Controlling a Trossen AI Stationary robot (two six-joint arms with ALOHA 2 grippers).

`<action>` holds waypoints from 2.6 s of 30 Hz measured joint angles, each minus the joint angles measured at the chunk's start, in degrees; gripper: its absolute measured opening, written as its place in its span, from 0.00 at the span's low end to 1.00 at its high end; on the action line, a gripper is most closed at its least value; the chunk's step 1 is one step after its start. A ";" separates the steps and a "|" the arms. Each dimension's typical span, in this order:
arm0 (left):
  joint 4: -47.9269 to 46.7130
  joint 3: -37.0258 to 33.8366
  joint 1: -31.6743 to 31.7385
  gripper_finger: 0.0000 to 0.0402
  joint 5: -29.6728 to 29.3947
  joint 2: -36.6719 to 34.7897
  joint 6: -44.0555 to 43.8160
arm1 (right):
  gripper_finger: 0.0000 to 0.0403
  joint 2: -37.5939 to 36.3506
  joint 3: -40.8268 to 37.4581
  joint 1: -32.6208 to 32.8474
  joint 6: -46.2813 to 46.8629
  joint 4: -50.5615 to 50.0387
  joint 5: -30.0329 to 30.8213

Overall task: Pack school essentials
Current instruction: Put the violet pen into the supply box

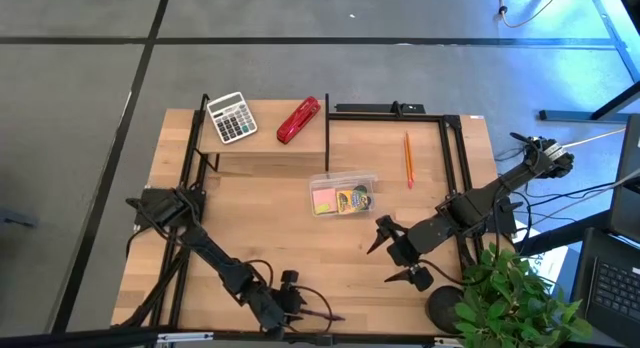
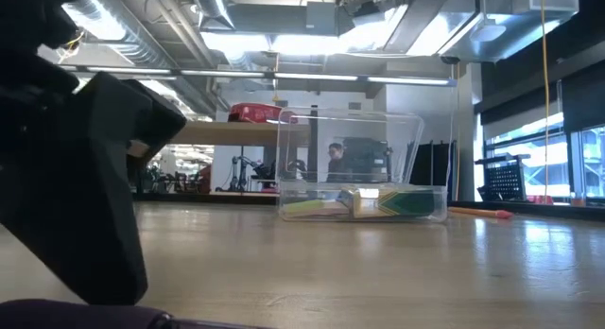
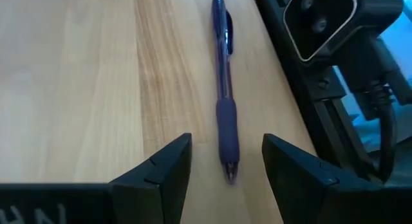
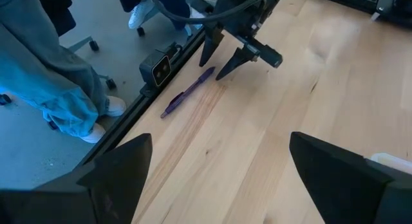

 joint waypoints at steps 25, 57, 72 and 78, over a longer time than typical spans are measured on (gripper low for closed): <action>0.14 0.04 0.13 0.45 -1.10 0.32 -2.97 | 0.92 0.00 -0.06 -0.01 0.00 -0.20 0.00; -0.61 -0.07 -0.19 0.13 -3.02 0.37 2.91 | 0.92 0.00 -0.06 0.00 0.02 -0.18 0.00; -0.28 -0.06 -0.35 0.02 -2.38 0.37 -0.56 | 0.92 0.00 -0.06 -0.01 0.01 -0.17 0.00; -0.17 -0.07 -0.35 0.01 -2.30 0.37 -0.66 | 0.92 0.00 -0.06 -0.02 0.07 0.02 0.00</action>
